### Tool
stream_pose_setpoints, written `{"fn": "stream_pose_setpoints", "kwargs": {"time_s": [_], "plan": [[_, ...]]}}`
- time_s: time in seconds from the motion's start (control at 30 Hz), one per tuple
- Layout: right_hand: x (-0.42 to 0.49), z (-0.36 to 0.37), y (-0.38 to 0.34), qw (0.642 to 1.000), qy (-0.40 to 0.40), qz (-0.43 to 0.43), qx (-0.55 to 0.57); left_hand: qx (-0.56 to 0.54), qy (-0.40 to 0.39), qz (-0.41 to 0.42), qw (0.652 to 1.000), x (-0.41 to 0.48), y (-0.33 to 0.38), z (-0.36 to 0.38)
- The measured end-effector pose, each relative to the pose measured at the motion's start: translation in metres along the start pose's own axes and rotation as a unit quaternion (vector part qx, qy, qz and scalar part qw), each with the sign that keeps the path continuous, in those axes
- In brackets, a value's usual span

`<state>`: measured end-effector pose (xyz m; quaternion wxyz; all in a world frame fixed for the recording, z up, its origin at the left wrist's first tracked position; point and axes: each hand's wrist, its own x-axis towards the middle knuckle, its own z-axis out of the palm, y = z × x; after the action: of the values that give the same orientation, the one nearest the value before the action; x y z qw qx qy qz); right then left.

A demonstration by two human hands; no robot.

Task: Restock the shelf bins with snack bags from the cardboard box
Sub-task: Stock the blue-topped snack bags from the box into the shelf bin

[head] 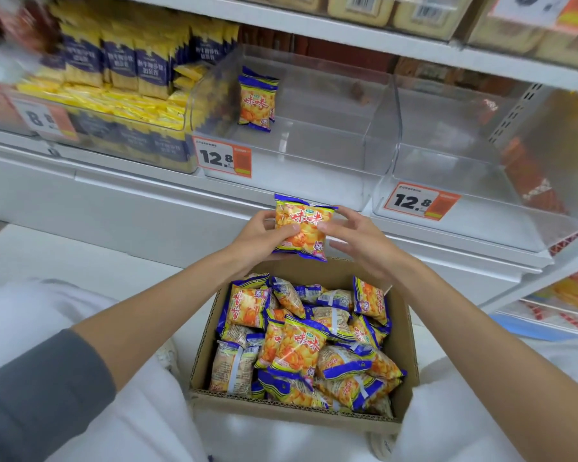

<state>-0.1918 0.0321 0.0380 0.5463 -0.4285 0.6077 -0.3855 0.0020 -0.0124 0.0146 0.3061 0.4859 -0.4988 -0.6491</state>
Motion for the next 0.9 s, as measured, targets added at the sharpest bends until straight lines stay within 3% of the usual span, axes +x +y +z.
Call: {"fn": "stream_pose_setpoints", "kwargs": {"time_s": [0.1, 0.3, 0.43, 0.53, 0.67, 0.73, 0.9], "plan": [[-0.004, 0.01, -0.014, 0.996, -0.082, 0.014, 0.009, -0.028, -0.044, 0.007, 0.999, -0.008, 0.019, -0.006], [0.011, 0.036, -0.076, 0.998, -0.057, -0.025, 0.001, 0.01, -0.066, 0.043, 0.997, -0.015, 0.075, -0.04], [0.033, 0.048, -0.128, 0.994, -0.052, -0.09, -0.018, 0.098, -0.074, 0.103, 0.987, -0.011, 0.125, -0.064], [0.069, 0.053, -0.153, 0.992, 0.015, -0.124, 0.006, 0.175, 0.03, 0.2, 0.964, 0.009, 0.145, -0.081], [0.13, 0.055, -0.164, 0.993, 0.055, -0.104, -0.032, 0.317, 0.291, 0.289, 0.855, 0.057, 0.139, -0.118], [0.163, 0.059, -0.158, 0.993, 0.047, -0.078, -0.077, 0.327, 0.333, 0.291, 0.835, 0.079, 0.128, -0.138], [0.215, 0.077, -0.14, 0.979, 0.0, -0.056, -0.195, 0.341, 0.353, 0.306, 0.816, 0.105, 0.106, -0.155]]}}
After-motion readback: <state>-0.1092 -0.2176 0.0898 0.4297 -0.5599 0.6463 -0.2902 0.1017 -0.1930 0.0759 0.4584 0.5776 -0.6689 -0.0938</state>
